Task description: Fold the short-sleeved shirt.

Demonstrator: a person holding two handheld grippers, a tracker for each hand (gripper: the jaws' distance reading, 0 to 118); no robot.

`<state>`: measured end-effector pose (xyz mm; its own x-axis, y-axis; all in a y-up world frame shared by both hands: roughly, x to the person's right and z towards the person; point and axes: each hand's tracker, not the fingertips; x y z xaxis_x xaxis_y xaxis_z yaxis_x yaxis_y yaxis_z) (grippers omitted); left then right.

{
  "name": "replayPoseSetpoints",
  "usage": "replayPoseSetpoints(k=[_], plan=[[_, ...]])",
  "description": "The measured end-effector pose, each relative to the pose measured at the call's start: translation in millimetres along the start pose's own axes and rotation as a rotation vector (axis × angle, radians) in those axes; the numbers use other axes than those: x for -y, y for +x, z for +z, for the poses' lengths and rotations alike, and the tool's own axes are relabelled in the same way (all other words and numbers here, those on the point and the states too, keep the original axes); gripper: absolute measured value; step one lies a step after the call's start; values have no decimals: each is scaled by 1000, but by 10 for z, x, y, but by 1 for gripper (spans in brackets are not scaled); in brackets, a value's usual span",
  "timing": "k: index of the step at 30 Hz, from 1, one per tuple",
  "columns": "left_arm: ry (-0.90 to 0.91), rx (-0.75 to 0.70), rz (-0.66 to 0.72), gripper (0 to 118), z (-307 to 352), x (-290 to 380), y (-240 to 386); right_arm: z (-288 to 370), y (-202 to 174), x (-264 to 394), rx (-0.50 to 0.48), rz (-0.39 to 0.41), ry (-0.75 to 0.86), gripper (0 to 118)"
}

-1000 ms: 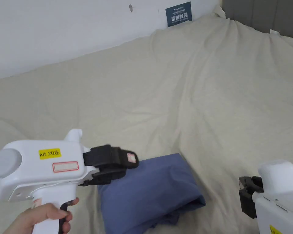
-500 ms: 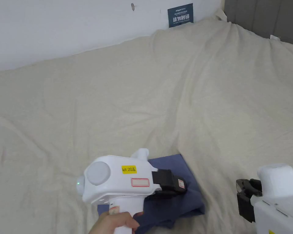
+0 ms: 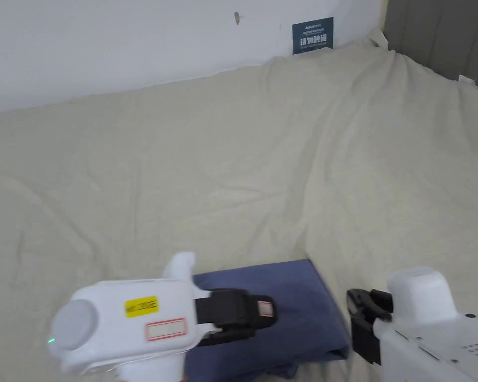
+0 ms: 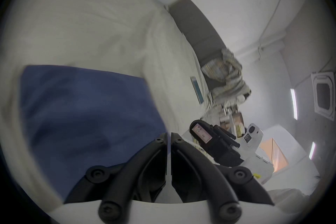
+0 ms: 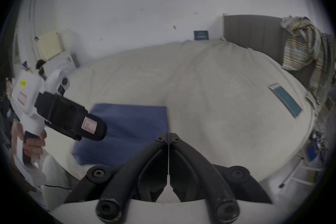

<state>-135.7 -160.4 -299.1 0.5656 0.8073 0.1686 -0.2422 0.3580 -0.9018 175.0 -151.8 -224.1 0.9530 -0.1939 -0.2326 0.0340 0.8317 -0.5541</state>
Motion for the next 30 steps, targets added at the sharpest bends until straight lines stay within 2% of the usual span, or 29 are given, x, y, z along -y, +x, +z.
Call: replayPoseSetpoints(k=[1, 3, 6, 7, 8, 9, 11, 12, 13, 15, 18, 20, 22, 24, 25, 26, 27, 28, 30], plan=[[38, -18, 14, 4, 194, 28, -96, -41, -69, -14, -67, -28, 29, 0], [96, -55, 40, 4, 507, 104, -237, -213, -228, -19, -117, -33, 59, 0], [134, -113, 102, 4, 819, 161, -475, -605, -502, 54, -27, 146, 52, 0], [167, -112, 127, 5, 890, 182, -547, -728, -547, 91, -43, 160, 28, 0], [196, -85, 151, 13, 936, 198, -619, -826, -573, 121, -60, 147, 14, 0], [204, -57, 185, 26, 971, 209, -698, -897, -580, 153, -57, 88, -27, 0], [180, -3, 266, 82, 929, 190, -798, -952, -620, 254, -19, 83, -24, 0], [149, 39, 298, 105, 866, 174, -864, -966, -608, 305, 36, 81, 1, 0], [154, 65, 310, 113, 805, 161, -910, -963, -611, 353, 33, 79, 12, 0], [151, 58, 275, 113, 671, 108, -936, -978, -598, 408, 30, 79, 16, 0], [49, 24, 245, 113, 344, 18, -935, -967, -554, 419, 25, 87, 10, 0], [-17, 49, 265, 113, 134, 4, -988, -959, -539, 408, 25, 93, 12, 0], [48, 157, 294, 113, 13, -72, -964, -967, -499, 420, 15, 71, 11, 0], [12, 132, 294, 108, -199, -104, -948, -961, -492, 401, 11, 51, 6, 0], [-19, 108, 269, 94, -254, -117, -900, -958, -491, 397, 11, 47, 6, 0], [-15, 67, 247, 71, -257, -142, -851, -950, -489, 381, 12, 46, 4, 0], [-21, 17, 223, 32, -245, -162, -814, -935, -490, 364, 14, 46, 3, 0], [-17, -60, 210, 23, -255, -159, -820, -912, -498, 346, 19, 45, 8, 0], [-39, -37, 270, 23, -280, -145, -929, -856, -500, 289, 22, 43, 19, 0]])
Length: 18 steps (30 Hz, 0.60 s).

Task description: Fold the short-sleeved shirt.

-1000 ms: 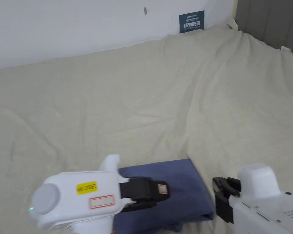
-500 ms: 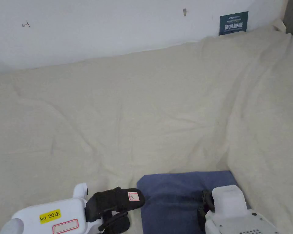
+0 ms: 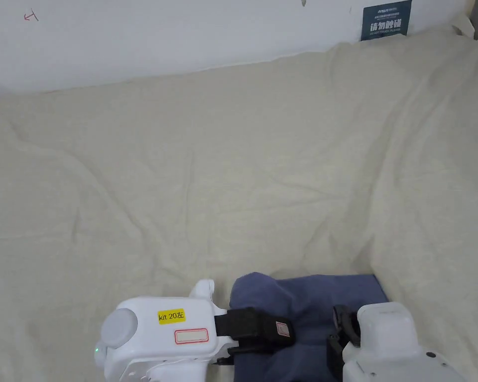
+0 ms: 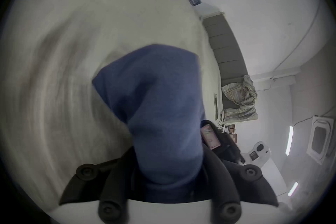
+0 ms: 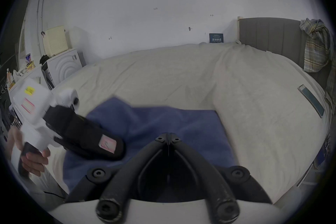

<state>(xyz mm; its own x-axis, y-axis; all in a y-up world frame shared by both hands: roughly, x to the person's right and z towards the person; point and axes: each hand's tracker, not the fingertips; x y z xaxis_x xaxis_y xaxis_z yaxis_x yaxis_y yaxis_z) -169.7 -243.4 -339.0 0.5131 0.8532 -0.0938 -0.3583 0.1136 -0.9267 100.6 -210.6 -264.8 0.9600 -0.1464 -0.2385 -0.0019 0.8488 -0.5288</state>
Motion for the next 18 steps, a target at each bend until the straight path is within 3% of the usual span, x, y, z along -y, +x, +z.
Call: replayPoseSetpoints(k=[1, 6, 9, 14, 18], plan=[[5, 72, 35, 23, 56, 4, -41, 46, -17, -33, 16, 2, 23, 0], [-6, -3, -65, 23, 282, -2, 69, 298, -199, -273, 54, 14, 159, 0], [16, -5, -72, 23, 584, -43, 41, 418, -432, -404, 72, 81, 233, 0], [70, -81, -67, 23, 1313, -159, -208, 499, -883, -581, 73, 100, 335, 0], [114, -226, -93, 23, 2065, -311, -438, 475, -1177, -692, 62, 103, 372, 0]])
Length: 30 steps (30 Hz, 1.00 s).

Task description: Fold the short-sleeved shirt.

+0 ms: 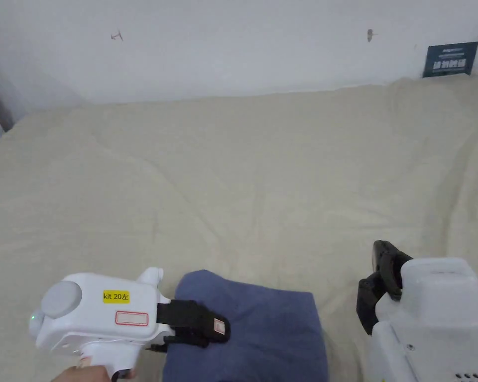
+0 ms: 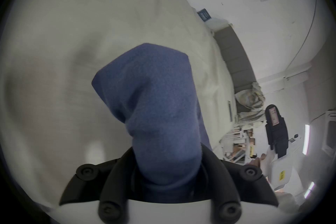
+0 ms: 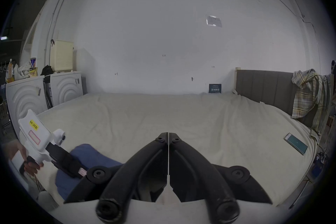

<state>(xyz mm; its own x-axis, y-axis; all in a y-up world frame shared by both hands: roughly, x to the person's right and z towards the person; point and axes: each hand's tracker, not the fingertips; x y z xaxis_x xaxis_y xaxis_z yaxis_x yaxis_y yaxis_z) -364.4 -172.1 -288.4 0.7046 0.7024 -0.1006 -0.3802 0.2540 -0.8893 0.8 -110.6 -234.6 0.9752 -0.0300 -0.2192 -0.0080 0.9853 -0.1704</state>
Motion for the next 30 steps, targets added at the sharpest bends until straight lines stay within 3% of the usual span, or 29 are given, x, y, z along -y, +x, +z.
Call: replayPoseSetpoints(k=[8, 13, 21, 22, 24, 25, 26, 30], plan=[[91, -399, -5, 23, 1259, -496, -787, -185, -293, -159, 1, 8, 24, 0], [135, -849, -19, 23, 1777, -783, -1199, -323, -402, -179, 2, 46, 7, 0], [132, -1125, -64, 26, 2090, -1150, -1817, -416, -471, -181, 11, 68, -45, 0], [133, -1153, -65, 44, 2140, -1227, -2006, -421, -471, -181, 11, 68, -49, 0], [148, -1201, -55, 99, 2181, -1240, -2071, -422, -464, -186, 12, 63, -56, 0], [164, -1170, -36, 118, 2226, -1226, -2080, -422, -454, -194, 8, 59, -60, 0], [206, -1124, -45, 116, 2155, -998, -1755, -421, -450, -195, 8, 59, -61, 0], [258, -923, 70, 117, 2244, -893, -1731, -408, -396, -205, 21, 61, -59, 0]])
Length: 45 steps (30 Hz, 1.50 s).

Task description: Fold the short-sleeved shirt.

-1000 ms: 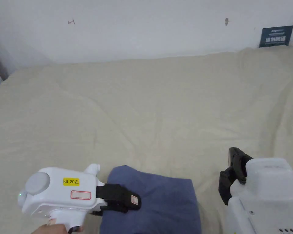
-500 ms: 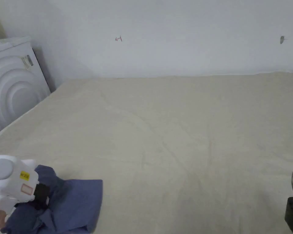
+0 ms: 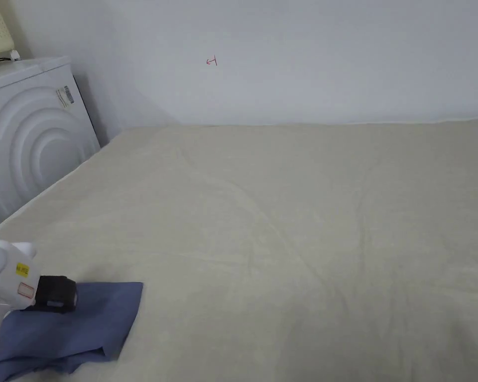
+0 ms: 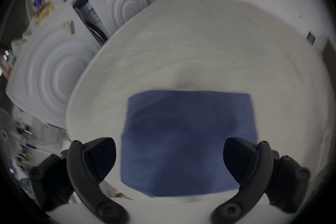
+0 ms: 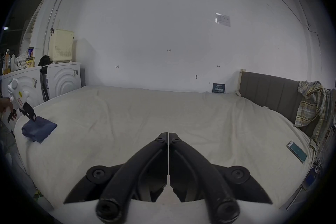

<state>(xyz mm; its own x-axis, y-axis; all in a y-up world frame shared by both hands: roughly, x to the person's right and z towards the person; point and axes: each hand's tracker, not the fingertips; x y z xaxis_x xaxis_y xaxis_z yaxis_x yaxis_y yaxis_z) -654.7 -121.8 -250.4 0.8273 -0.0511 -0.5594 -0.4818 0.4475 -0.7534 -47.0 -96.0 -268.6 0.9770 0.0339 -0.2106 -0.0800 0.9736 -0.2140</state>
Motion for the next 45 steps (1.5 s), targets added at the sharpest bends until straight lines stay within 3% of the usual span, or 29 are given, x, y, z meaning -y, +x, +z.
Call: replayPoseSetpoints(k=[2, 3, 5, 6, 12, 16, 23, 28, 30, 37, 39, 40, 41, 42, 43, 44, 45], plan=[[-4, 88, 26, 110, 127, 91, 72, 22, 49, -15, -1, -20, 0, 0], [36, 137, 39, 95, 224, 160, 127, 35, 73, -25, 2, -29, 1, 0], [86, 199, 39, 28, 519, 321, 316, 48, 97, -37, 7, -35, 6, 0], [131, 224, 42, 11, 623, 424, 435, 79, 150, -52, 11, -37, 11, 0], [341, 352, -69, 5, 1283, 948, 1223, 226, 437, -193, 24, -58, 44, 0], [504, 182, -154, 0, 1730, 1386, 1899, 268, 609, -324, 21, -23, 60, 0], [781, 229, -145, 0, 2232, 1832, 2739, 241, 814, -418, -28, -32, 84, 0], [874, 209, -95, 0, 2455, 2120, 3229, 221, 825, -496, -51, 1, 115, 0], [920, 194, -73, 0, 2493, 2274, 3318, 257, 846, -515, -71, -43, 117, 0], [1024, 229, -139, 0, 2648, 2383, 3464, 364, 951, -489, -69, -62, 137, 1], [1019, 218, -140, 0, 2661, 2375, 3474, 397, 963, -492, -64, -63, 145, 8], [1017, 224, -147, 7, 2663, 2346, 3467, 411, 976, -489, -63, -65, 150, 23], [1006, 235, -141, 22, 2675, 2336, 3461, 424, 990, -488, -64, -72, 154, 41], [995, 265, -132, 45, 2685, 2330, 3446, 452, 997, -503, -77, -87, 155, 62], [978, 294, -125, 81, 2697, 2311, 3429, 463, 1013, -508, -92, -97, 151, 86], [973, 304, -121, 105, 2699, 2297, 3420, 471, 1022, -516, -101, -107, 145, 95], [966, 314, -136, 116, 2686, 2277, 3426, 482, 1022, -529, -103, -115, 135, 96]])
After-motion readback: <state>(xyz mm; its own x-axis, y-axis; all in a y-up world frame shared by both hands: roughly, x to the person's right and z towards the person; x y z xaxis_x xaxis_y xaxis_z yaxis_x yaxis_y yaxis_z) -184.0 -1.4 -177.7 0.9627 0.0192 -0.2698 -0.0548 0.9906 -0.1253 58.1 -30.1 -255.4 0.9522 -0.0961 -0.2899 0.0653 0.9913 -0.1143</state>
